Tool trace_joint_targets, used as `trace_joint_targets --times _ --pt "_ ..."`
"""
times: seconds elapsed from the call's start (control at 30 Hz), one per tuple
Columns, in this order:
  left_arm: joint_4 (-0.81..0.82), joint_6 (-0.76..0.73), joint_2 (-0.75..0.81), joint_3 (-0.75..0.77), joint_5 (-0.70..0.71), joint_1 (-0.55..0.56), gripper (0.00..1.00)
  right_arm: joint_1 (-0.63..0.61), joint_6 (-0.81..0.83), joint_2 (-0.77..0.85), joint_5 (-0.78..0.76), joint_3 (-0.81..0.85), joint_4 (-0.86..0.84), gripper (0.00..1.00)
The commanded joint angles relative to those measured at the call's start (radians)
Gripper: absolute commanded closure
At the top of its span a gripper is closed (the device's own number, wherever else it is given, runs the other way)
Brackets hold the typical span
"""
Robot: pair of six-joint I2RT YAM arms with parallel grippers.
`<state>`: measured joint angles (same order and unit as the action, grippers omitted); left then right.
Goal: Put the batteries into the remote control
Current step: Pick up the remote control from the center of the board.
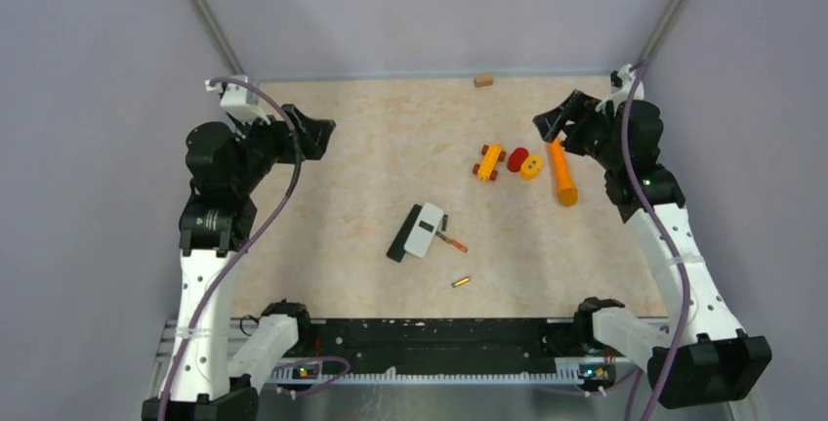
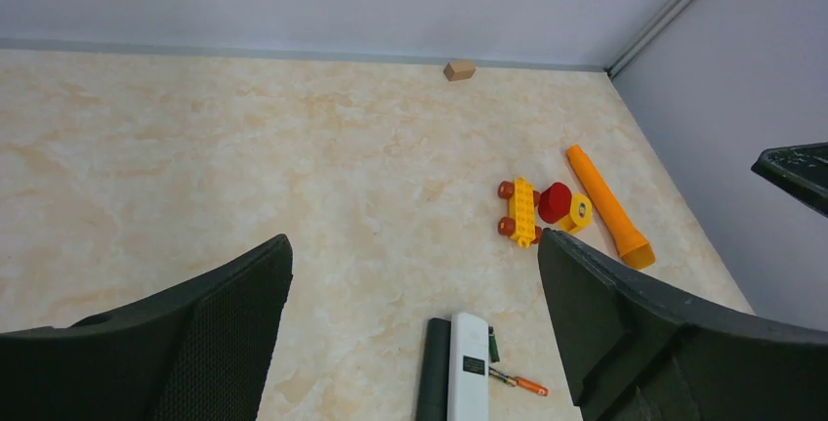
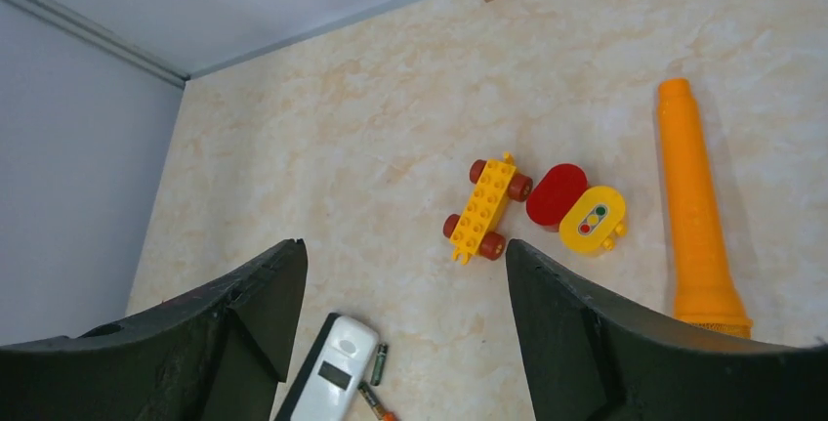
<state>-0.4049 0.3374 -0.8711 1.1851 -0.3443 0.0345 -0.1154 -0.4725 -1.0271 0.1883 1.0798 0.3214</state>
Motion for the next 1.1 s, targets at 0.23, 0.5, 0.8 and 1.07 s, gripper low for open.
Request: trace_joint_targets --times 0.23,0.5,0.8,1.07 --pt "0.031 0.037 0.027 -0.107 0.070 0.000 0.01 0.008 -0.121 0.033 -0.061 -0.113 -0.141 0.19" --pt "0.259 0.160 -0.010 -0.286 -0.324 0.001 0.01 -0.038 -0.128 -0.077 0.102 -0.148 -0.131 0.18" --pt "0.347 0.200 -0.015 -0.412 -0.205 0.004 0.01 -0.363 -0.197 -0.189 -0.173 -0.170 -0.085 0.04" --pt "0.344 0.226 0.010 -0.471 -0.101 0.005 0.01 -0.583 -0.367 -0.403 -0.296 -0.151 -0.138 0.03"
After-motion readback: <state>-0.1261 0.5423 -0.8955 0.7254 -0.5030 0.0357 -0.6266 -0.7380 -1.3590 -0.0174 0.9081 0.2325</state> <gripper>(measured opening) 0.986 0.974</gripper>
